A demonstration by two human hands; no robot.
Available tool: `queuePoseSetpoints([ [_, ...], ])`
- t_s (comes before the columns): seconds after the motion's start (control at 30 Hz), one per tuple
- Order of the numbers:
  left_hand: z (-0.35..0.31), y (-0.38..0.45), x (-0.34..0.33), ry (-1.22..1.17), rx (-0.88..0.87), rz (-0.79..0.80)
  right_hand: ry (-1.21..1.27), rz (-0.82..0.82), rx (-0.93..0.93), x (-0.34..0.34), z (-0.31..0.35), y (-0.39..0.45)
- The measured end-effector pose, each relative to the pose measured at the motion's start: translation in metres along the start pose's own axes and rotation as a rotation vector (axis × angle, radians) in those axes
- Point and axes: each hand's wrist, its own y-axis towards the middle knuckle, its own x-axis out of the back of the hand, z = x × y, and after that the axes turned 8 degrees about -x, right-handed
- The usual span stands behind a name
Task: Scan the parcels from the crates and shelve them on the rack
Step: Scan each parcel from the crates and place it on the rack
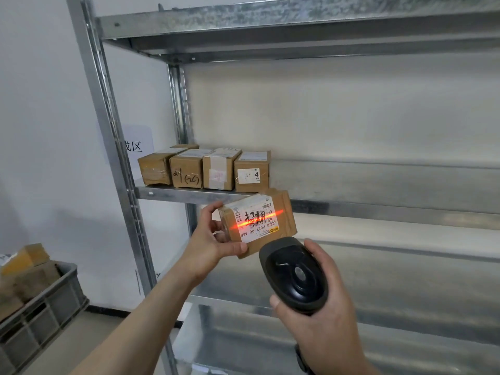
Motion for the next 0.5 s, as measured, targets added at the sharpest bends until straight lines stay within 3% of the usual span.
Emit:
queuePoseSetpoints([
  [0.5,-0.016,0.037,-0.062,0.011,0.003,-0.029,0.004,-0.005,-0.020,0.057,-0.007,0.033],
])
